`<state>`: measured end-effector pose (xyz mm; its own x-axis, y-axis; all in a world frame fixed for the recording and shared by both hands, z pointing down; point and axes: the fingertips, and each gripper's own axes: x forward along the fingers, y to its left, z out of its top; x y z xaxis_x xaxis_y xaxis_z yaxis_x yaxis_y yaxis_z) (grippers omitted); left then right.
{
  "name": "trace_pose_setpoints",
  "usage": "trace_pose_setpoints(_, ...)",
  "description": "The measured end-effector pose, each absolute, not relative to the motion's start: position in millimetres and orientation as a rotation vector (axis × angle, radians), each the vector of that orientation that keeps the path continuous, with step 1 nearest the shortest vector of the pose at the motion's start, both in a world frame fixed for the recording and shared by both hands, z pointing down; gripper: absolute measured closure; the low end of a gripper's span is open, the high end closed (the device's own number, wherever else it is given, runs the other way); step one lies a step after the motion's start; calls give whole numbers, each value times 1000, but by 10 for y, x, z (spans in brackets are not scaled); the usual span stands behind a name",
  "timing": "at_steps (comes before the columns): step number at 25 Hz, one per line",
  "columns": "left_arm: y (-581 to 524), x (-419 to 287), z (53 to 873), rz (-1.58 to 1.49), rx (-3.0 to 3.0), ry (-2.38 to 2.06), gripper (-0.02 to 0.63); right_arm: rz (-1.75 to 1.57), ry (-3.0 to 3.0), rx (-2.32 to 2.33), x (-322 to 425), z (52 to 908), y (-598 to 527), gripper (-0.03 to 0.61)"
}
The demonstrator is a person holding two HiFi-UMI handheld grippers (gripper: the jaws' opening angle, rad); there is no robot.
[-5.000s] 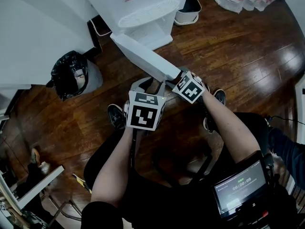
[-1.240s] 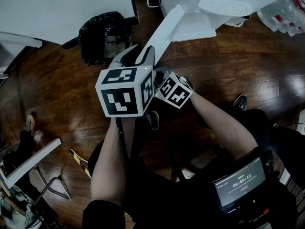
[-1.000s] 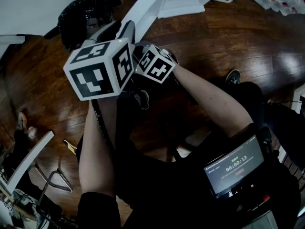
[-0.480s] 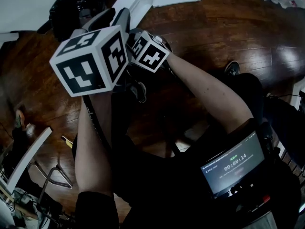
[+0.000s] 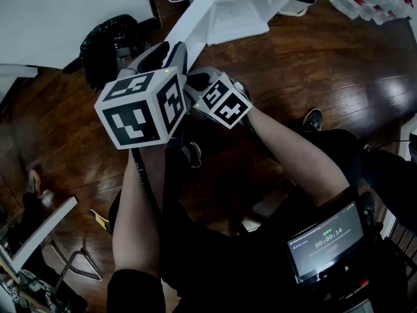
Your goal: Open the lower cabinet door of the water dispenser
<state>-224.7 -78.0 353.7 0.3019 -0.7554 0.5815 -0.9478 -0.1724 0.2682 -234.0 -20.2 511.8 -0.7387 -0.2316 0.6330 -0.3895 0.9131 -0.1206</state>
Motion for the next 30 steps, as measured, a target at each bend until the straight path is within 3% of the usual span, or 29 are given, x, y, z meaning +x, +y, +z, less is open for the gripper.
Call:
trace_pose_setpoints(15,-891,-838,3257,402,2181,-1341,505,386,-2539,1078,-332,3583,-944,574)
trace_pose_setpoints(21,-694,-444,3132,368,2257,-1285,505,362,-2593,1245,53,3139,-866,574)
trace_pose_setpoints(26,-523,-90,3069,374,2311,-1218,505,536,-2698,1327,273,2761,-700,574)
trace_pose_setpoints(30,-574,27,2923,311,2350,-1241,505,394,-2720,1387,414,2476,-656,574)
